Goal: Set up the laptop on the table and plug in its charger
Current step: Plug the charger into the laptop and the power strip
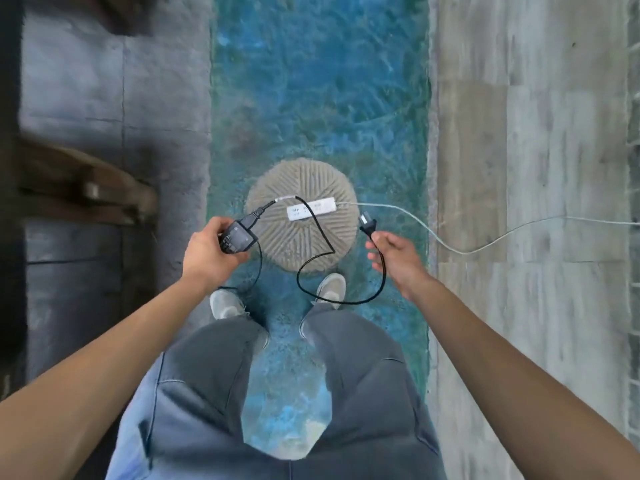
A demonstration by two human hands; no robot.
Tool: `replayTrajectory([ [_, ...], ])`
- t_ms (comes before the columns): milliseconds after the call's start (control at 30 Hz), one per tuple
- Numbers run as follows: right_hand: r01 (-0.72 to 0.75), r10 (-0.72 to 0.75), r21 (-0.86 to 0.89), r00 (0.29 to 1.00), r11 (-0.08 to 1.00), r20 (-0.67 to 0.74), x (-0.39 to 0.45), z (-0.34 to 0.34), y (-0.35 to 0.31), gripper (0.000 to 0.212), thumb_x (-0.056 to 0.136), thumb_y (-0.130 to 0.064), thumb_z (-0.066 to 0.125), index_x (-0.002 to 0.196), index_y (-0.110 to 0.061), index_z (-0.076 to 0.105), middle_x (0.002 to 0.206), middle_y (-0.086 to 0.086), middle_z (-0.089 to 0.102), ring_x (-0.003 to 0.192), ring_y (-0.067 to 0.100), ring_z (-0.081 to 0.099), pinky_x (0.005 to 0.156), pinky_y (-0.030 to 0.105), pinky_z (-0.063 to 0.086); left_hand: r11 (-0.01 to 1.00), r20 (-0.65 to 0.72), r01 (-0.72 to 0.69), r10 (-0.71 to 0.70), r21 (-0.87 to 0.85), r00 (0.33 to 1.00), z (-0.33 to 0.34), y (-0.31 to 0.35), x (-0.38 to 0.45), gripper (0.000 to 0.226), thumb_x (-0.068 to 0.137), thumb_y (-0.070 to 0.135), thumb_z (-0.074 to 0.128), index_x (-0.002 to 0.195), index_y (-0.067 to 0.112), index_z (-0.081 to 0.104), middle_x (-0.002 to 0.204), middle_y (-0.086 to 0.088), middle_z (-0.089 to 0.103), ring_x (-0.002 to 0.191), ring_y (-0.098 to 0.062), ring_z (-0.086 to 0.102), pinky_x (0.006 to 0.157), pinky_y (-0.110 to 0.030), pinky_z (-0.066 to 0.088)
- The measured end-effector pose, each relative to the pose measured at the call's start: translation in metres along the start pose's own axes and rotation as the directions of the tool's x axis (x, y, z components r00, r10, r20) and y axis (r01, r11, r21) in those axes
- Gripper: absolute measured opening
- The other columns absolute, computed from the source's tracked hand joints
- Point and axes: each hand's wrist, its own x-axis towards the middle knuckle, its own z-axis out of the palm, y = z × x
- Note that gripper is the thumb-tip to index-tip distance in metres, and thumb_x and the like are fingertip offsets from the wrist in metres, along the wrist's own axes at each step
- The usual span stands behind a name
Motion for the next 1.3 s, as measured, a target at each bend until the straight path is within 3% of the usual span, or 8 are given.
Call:
replayTrajectory([
  [200,0.057,-0.065,-0.214,0.997,0.975,-0.033,0.109,0.052,0.060,0.012,0.102,-0.031,0.060,0.106,-0.027,0.071,0.081,-0.015,0.073,0.058,0.001,0.057,0.055,0.017,0.046,0.998,0.047,0.030,-0.033,0.055,0.998,0.063,-0.090,0.084,0.064,0.070,0.017,0.090,0.125,0.021,0.058,0.118,-0.008,0.068,0.111,-0.031,0.061,0.093,-0.040,0.053],
  [367,0.128,-0.117,-0.432,0.992,0.893,0.053,0.205,0.087,0.109,0.027,0.102,-0.033,0.060,0.082,-0.021,0.073,0.064,-0.016,0.067,0.052,-0.005,0.051,0.058,0.019,0.037,0.992,0.109,0.015,-0.028,0.125,0.994,0.115,-0.155,0.157,0.061,0.069,0.017,0.088,0.122,0.023,0.059,0.116,-0.005,0.069,0.102,-0.030,0.064,0.085,-0.038,0.053],
  [433,0.220,-0.178,-0.580,0.976,0.784,0.129,0.241,0.098,0.123,0.035,0.103,-0.032,0.058,0.081,-0.009,0.074,0.056,-0.005,0.064,0.046,-0.002,0.049,0.055,0.026,0.036,0.991,0.171,-0.004,-0.019,0.132,0.985,0.133,-0.175,0.185,0.061,0.069,0.017,0.088,0.122,0.024,0.058,0.111,-0.002,0.069,0.095,-0.026,0.063,0.080,-0.033,0.050],
  [500,0.300,-0.215,-0.708,0.954,0.640,0.209,0.273,0.107,0.131,0.039,0.105,-0.033,0.054,0.087,-0.004,0.075,0.073,0.012,0.072,0.061,0.012,0.059,0.062,0.029,0.040,0.987,0.212,-0.058,0.026,0.147,0.977,0.149,-0.190,0.210,0.060,0.069,0.016,0.087,0.121,0.024,0.057,0.110,-0.002,0.069,0.094,-0.025,0.063,0.080,-0.032,0.050],
  [633,0.408,-0.274,-0.789,0.910,0.459,0.312,0.329,0.126,0.136,0.040,0.106,-0.033,0.051,0.088,-0.005,0.075,0.082,0.013,0.075,0.080,0.030,0.069,0.078,0.037,0.054,0.950,0.249,-0.185,0.121,0.251,0.961,0.168,-0.212,0.255,0.061,0.067,0.018,0.083,0.120,0.026,0.055,0.105,0.000,0.065,0.095,-0.028,0.061,0.085,-0.042,0.055],
  [867,0.571,-0.411,-0.819,0.762,0.061,0.501,0.393,0.162,0.125,0.029,0.102,-0.030,0.056,0.117,-0.010,0.072,0.107,0.018,0.074,0.101,0.038,0.068,0.081,0.039,0.049,0.739,0.428,-0.472,0.273,0.481,0.862,0.175,-0.255,0.322,0.057,0.069,0.022,0.079,0.120,0.024,0.057,0.103,-0.008,0.067,0.094,-0.030,0.062,0.079,-0.039,0.055],
  [1100,0.594,-0.445,-0.803,0.707,-0.046,0.549,0.411,0.181,0.128,0.031,0.102,-0.037,0.057,0.126,-0.021,0.070,0.086,0.008,0.075,0.072,0.027,0.068,0.064,0.032,0.051,0.476,0.485,-0.662,0.452,0.578,0.749,0.176,-0.286,0.361,0.075,0.081,0.047,0.074,0.147,0.026,0.045,0.128,-0.001,0.057,0.115,-0.024,0.059,0.084,-0.042,0.057],
  [1300,0.538,-0.450,-0.842,0.744,-0.034,0.494,0.409,0.188,0.122,0.031,0.102,-0.035,0.057,0.123,-0.021,0.074,0.062,-0.002,0.060,0.049,0.010,0.048,0.045,0.026,0.031,0.459,0.482,-0.689,0.495,0.561,0.723,0.188,-0.291,0.359,0.078,0.085,0.040,0.075,0.153,0.023,0.040,0.133,-0.002,0.055,0.120,-0.021,0.053,0.099,-0.038,0.050],
])
